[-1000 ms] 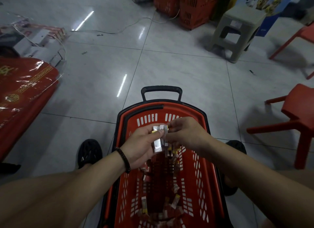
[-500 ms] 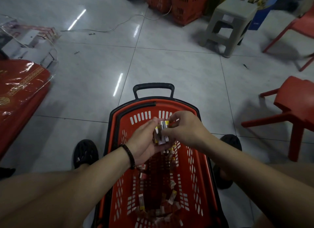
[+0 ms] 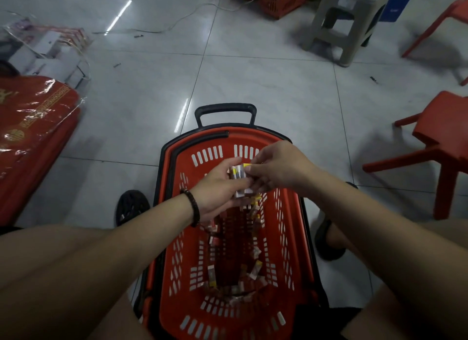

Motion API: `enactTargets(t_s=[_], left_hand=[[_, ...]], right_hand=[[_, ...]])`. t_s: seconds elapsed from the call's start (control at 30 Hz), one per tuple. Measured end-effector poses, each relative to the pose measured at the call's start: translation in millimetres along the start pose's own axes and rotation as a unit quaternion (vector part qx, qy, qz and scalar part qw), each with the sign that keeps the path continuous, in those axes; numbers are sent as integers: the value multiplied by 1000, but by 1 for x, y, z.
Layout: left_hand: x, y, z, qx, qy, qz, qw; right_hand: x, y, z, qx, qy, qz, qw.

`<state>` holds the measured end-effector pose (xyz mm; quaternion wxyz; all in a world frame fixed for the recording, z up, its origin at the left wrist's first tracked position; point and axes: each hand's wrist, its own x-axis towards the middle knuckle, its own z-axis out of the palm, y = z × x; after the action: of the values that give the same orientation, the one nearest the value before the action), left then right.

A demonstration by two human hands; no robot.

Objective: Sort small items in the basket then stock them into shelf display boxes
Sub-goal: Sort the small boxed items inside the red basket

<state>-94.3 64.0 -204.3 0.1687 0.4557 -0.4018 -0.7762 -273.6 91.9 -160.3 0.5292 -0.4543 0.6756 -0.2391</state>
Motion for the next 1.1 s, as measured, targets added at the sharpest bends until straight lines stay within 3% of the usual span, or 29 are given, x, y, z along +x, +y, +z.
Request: enactTargets(t_s=[0.07, 0.23, 0.33, 0.5, 0.83, 1.1], left_hand=[[3, 0, 0, 30, 3, -26, 999], [16, -30, 11, -80, 87, -51, 992], [37, -79, 16, -57, 163, -74, 982], [76, -156, 16, -4, 264, -140, 954], [150, -238, 7, 92, 264, -141, 950], [149, -233, 19, 144, 245, -141, 949]], right_hand=[[-1, 0, -2, -19, -2, 5, 1000], [0, -5, -29, -224, 67, -48, 971], [-4, -4, -49, -227, 91, -40, 969], [-10, 2, -46, -244, 68, -43, 966], [-3, 20, -40, -282, 1, -28, 959], [4, 23, -39, -291, -11, -38, 956]])
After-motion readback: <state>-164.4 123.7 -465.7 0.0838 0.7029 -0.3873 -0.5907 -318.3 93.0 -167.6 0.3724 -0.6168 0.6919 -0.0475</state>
